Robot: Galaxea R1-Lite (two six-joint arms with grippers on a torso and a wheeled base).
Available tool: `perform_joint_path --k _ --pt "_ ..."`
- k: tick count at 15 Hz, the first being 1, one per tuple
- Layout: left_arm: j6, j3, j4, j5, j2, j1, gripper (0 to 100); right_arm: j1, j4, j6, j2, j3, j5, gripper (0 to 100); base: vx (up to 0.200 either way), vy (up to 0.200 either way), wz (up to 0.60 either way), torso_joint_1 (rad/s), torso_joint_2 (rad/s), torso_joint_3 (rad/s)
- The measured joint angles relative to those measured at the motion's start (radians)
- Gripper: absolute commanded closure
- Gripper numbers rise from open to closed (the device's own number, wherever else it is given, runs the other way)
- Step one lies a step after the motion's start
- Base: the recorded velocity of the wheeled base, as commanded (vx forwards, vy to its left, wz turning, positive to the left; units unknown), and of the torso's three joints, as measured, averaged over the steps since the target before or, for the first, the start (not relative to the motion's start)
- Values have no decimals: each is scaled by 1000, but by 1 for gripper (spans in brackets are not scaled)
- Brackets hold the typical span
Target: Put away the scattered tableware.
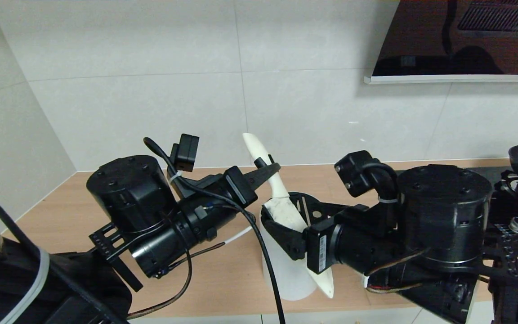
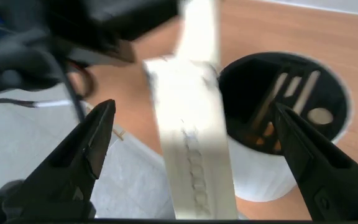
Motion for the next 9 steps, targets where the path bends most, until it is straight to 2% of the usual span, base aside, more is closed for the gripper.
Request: perform_joint_path --k 1,3,5,7,9 --pt "8 0 14 0 -8 0 100 -29 1 0 -10 -2 3 0 0 0 0 0 0 0" --pt "46 -18 162 12 -45 0 100 -108 4 -1 -34 -7 12 0 0 0 0 0 0 0" --pt "81 -75 284 106 -87 0 100 -187 7 -2 -54 -16 45 0 0 0 0 0 0 0" --pt "166 -142 415 231 -113 0 100 -254 8 -1 -61 -26 76 0 0 0 0 0 0 0" --pt "211 -203 510 331 -126 -1 100 -276 9 -1 -60 -28 77 0 0 0 0 0 0 0"
